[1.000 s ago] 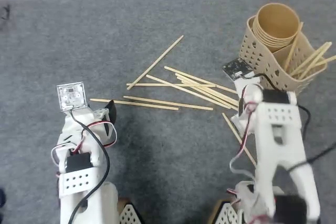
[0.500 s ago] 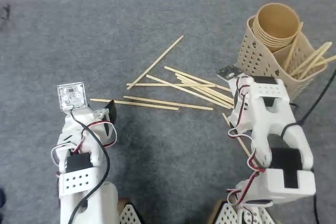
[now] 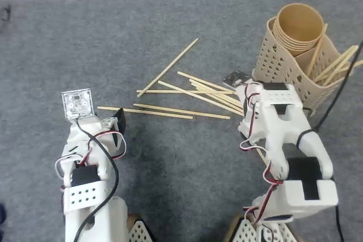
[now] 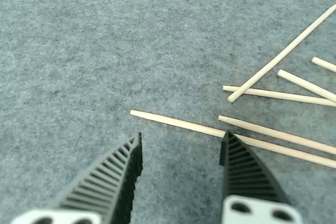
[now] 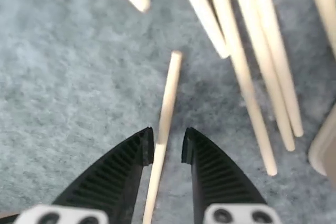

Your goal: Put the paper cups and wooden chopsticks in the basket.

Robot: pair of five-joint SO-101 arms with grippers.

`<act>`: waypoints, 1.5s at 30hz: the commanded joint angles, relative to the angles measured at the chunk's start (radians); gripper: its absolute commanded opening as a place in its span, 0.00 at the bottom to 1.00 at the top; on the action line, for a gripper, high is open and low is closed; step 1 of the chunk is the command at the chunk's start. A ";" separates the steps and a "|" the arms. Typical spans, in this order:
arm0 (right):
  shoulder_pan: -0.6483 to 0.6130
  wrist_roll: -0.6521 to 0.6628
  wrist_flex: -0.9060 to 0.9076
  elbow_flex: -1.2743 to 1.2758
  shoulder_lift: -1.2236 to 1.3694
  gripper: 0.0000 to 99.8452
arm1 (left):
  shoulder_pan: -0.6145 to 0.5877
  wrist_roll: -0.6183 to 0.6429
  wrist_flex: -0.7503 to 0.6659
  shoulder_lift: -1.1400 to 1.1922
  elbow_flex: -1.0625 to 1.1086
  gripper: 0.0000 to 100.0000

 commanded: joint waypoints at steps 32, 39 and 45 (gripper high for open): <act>0.008 0.069 0.245 -0.348 -0.711 0.01 | 0.008 -0.012 -0.023 -0.018 -0.021 0.22; 0.007 -0.021 0.045 -0.465 -0.943 0.01 | 0.009 -0.012 -0.023 -0.018 -0.021 0.22; 0.039 -0.163 -0.231 -0.442 -0.941 0.01 | 0.006 -0.012 -0.023 -0.018 -0.021 0.22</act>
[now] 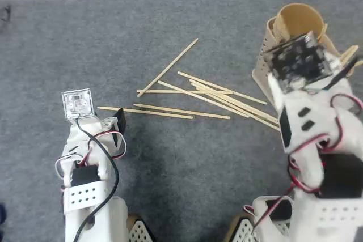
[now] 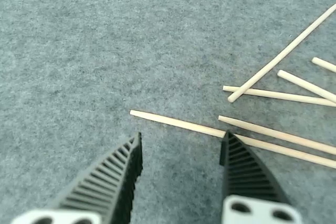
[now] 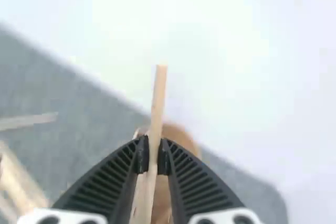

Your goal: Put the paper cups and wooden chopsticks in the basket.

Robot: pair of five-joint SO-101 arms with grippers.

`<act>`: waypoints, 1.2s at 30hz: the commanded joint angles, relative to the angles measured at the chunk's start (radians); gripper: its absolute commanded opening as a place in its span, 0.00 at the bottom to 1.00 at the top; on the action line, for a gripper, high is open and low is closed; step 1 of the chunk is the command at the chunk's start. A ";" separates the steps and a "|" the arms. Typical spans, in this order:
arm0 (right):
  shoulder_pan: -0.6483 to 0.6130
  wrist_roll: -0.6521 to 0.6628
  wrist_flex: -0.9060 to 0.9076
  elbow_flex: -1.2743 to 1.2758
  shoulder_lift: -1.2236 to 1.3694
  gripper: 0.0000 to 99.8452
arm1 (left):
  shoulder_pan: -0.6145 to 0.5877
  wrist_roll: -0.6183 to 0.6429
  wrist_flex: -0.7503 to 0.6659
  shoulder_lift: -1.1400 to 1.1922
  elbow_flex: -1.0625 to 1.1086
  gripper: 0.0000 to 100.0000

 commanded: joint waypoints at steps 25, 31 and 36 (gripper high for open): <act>0.341 -0.270 -0.374 0.230 0.133 0.19 | 0.009 -0.012 -0.023 -0.018 -0.019 0.22; 0.338 -0.264 -0.302 0.176 0.136 0.20 | 0.009 -0.012 -0.023 -0.018 -0.019 0.22; 0.249 -0.258 -0.186 0.100 0.145 0.19 | 0.009 -0.012 -0.023 -0.018 -0.019 0.22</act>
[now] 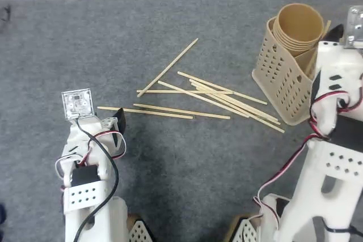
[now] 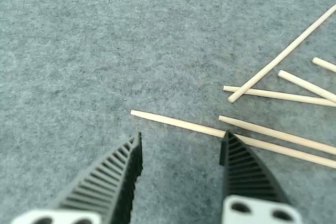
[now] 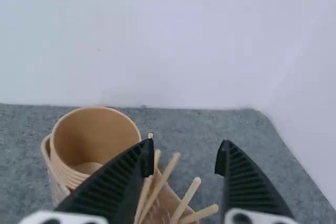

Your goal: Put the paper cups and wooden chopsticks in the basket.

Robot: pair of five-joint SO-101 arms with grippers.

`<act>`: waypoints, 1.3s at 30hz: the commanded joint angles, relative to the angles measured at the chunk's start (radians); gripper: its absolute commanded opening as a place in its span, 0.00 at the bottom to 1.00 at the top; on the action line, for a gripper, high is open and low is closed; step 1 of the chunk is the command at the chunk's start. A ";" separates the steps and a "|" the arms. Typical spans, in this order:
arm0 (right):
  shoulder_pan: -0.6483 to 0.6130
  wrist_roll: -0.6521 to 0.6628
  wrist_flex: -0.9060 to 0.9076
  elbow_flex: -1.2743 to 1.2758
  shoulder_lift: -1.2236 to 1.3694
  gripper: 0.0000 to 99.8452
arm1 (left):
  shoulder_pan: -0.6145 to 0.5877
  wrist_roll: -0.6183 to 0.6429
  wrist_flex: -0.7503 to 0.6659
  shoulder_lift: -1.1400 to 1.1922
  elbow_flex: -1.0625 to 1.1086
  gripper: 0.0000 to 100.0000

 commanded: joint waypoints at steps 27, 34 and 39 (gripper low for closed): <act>-0.725 0.559 0.576 -0.451 0.931 0.19 | -0.043 -0.003 -0.025 -0.018 -0.021 0.22; -0.676 0.595 0.478 -0.456 1.132 0.19 | -0.041 -0.003 -0.025 -0.018 -0.021 0.22; -0.645 0.595 0.404 -0.457 1.179 0.19 | -0.041 -0.003 -0.040 -0.018 -0.021 0.22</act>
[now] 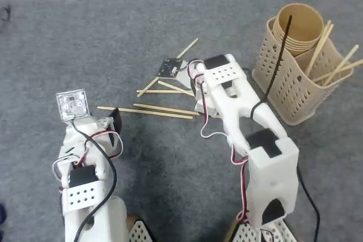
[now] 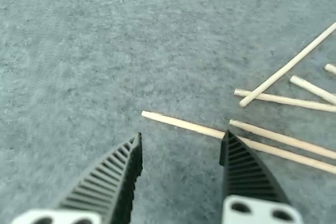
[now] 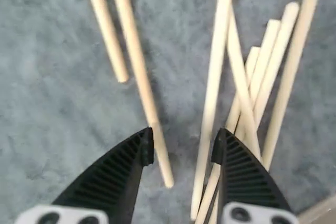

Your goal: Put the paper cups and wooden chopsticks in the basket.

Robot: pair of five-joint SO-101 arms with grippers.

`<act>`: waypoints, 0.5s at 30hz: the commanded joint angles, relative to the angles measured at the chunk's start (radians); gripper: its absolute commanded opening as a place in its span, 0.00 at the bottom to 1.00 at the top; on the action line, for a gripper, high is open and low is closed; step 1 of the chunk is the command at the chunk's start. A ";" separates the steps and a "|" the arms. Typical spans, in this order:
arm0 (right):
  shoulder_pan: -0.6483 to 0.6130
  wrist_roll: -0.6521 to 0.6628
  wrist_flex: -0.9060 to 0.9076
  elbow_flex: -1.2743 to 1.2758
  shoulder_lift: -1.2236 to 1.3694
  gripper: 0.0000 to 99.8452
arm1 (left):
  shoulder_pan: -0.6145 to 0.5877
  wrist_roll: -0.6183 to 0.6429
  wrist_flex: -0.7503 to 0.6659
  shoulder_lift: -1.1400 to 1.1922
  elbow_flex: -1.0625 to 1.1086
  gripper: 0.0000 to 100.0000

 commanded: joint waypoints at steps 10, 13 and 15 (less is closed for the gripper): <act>0.090 0.075 -0.064 -0.086 0.059 0.19 | -0.003 -0.003 -0.029 -0.018 -0.021 0.22; 0.090 0.077 -0.062 -0.092 0.094 0.16 | 0.015 -0.003 -0.029 -0.018 -0.019 0.22; 0.087 0.115 -0.062 -0.092 0.108 0.09 | 0.021 -0.005 -0.034 -0.018 -0.013 0.22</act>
